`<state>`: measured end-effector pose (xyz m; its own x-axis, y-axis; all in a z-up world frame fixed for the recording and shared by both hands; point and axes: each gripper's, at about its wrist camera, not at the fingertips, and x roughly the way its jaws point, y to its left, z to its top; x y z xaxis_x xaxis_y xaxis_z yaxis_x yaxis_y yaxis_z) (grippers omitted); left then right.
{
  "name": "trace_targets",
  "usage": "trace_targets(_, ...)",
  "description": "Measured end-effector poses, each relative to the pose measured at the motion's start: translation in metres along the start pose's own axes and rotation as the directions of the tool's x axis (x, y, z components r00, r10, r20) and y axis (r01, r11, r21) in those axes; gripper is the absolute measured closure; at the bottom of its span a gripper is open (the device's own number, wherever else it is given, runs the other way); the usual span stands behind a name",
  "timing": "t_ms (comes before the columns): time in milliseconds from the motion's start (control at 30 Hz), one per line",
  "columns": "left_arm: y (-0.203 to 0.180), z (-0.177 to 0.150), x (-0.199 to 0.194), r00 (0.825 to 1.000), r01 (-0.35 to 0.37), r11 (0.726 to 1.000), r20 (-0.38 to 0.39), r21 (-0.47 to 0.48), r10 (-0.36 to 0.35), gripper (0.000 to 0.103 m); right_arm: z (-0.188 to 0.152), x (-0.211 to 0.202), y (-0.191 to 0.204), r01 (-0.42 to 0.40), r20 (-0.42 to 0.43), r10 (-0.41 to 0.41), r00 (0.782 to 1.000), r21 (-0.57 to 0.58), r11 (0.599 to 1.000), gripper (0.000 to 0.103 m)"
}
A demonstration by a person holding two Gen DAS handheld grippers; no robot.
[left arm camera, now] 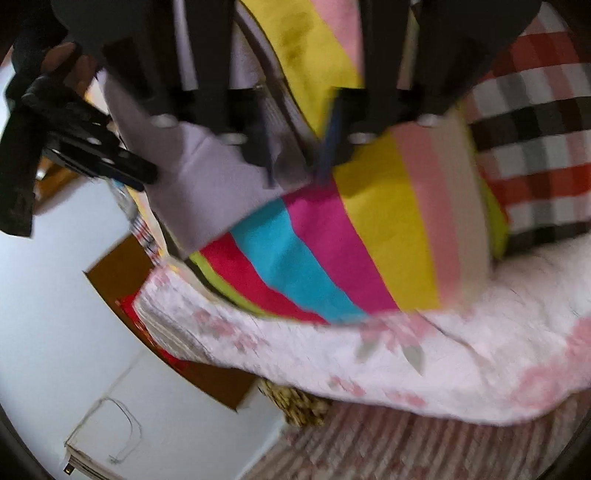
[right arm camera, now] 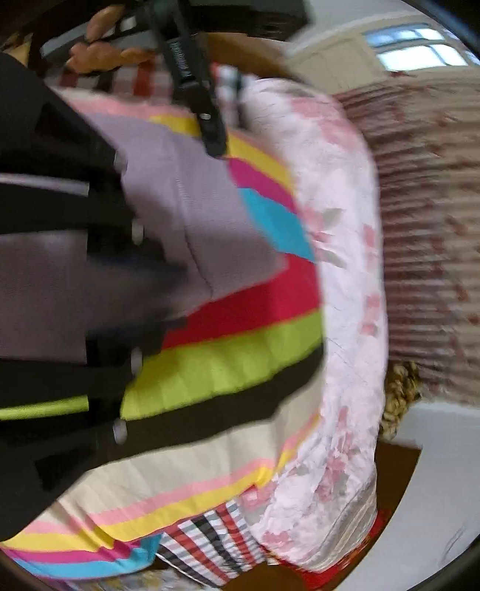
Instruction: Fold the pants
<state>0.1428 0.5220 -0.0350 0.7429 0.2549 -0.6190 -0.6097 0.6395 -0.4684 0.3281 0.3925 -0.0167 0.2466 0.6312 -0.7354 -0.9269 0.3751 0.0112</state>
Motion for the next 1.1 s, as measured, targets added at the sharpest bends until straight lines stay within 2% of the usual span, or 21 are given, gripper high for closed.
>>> trace_targets(33,-0.004,0.002,-0.010,0.999,0.005,1.000,0.040,0.005,-0.006,0.037,0.000,-0.012,-0.007,0.007,0.041,-0.008,0.999,0.027,1.000,0.071)
trace_targets(100,-0.017,0.008,-0.027,0.994,0.060,0.998,0.091,0.028,-0.062,0.032,-0.003,-0.032,-0.018,0.031,0.071,-0.035,0.997,0.057,0.998,0.071)
trace_targets(167,-0.038,0.015,-0.031,0.988,0.135,0.988,0.069,0.080,-0.141,0.025,-0.012,-0.046,-0.027,0.052,0.064,-0.055,0.996,0.058,0.997,0.071)
trace_targets(200,-0.054,0.019,-0.028,0.982,0.178,0.976,0.034,0.125,-0.183,0.020,-0.019,-0.053,-0.031,0.074,0.056,-0.077,0.995,0.053,0.996,0.071)
trace_targets(267,-0.077,0.024,-0.015,0.975,0.221,0.958,-0.049,0.184,-0.216,0.012,-0.045,-0.071,-0.047,0.141,0.010,-0.141,0.990,0.049,0.989,0.069)
trace_targets(300,-0.091,0.025,0.000,0.966,0.250,0.947,-0.120,0.200,-0.230,0.011,-0.058,-0.077,-0.057,0.161,-0.016,-0.161,0.987,0.067,0.985,0.067)
trace_targets(367,-0.103,0.024,0.029,0.951,0.263,0.943,-0.216,0.202,-0.219,0.011,-0.085,-0.090,-0.079,0.185,-0.066,-0.177,0.982,0.145,0.972,0.065)
trace_targets(433,-0.108,0.017,0.065,0.942,0.213,0.955,-0.302,0.208,-0.144,0.011,-0.111,-0.101,-0.098,0.183,-0.111,-0.160,0.981,0.233,0.955,0.064)
trace_targets(467,-0.109,0.015,0.072,0.944,0.202,0.955,-0.304,0.219,-0.130,0.008,-0.121,-0.106,-0.098,0.183,-0.120,-0.157,0.980,0.245,0.952,0.064)
trace_targets(533,-0.117,0.010,0.071,0.957,0.193,0.939,-0.268,0.284,-0.116,0.002,-0.142,-0.119,-0.090,0.146,-0.114,-0.122,0.986,0.233,0.961,0.064)
trace_targets(633,-0.120,0.001,0.069,0.969,0.163,0.930,-0.232,0.330,-0.088,0.002,-0.164,-0.123,-0.077,0.029,-0.118,-0.001,0.993,0.238,0.971,0.064)
trace_targets(700,-0.122,-0.007,0.069,0.979,0.138,0.912,-0.195,0.386,-0.065,0.002,-0.175,-0.117,-0.075,0.017,-0.152,0.019,0.988,0.231,0.973,0.064)
trace_targets(733,-0.123,-0.010,0.069,0.982,0.121,0.902,-0.182,0.414,-0.048,0.002,-0.177,-0.117,-0.076,-0.002,-0.125,0.032,0.992,0.231,0.973,0.063)
trace_targets(800,-0.127,-0.017,0.070,0.990,0.069,0.876,-0.144,0.478,0.000,0.002,-0.176,-0.118,-0.086,-0.039,-0.112,0.075,0.991,0.300,0.953,0.063)
trace_targets(867,-0.130,-0.021,0.072,0.993,0.036,0.859,-0.115,0.510,0.027,0.001,-0.177,-0.123,-0.092,0.014,-0.121,0.033,0.992,0.364,0.931,0.063)
trace_targets(967,-0.126,-0.016,0.074,0.994,0.027,0.870,-0.103,0.493,0.027,0.001,-0.174,-0.142,-0.057,0.105,-0.101,-0.082,0.991,0.248,0.963,0.062)
trace_targets(1000,-0.125,-0.014,0.072,0.995,0.007,0.879,-0.090,0.477,0.041,0.001,-0.175,-0.146,-0.046,0.094,-0.086,-0.077,0.993,0.215,0.972,0.062)
trace_targets(1100,-0.124,-0.011,0.045,0.992,-0.110,0.901,-0.018,0.419,0.129,0.002,-0.181,-0.167,0.000,-0.005,-0.022,0.008,1.000,0.131,0.991,0.062)
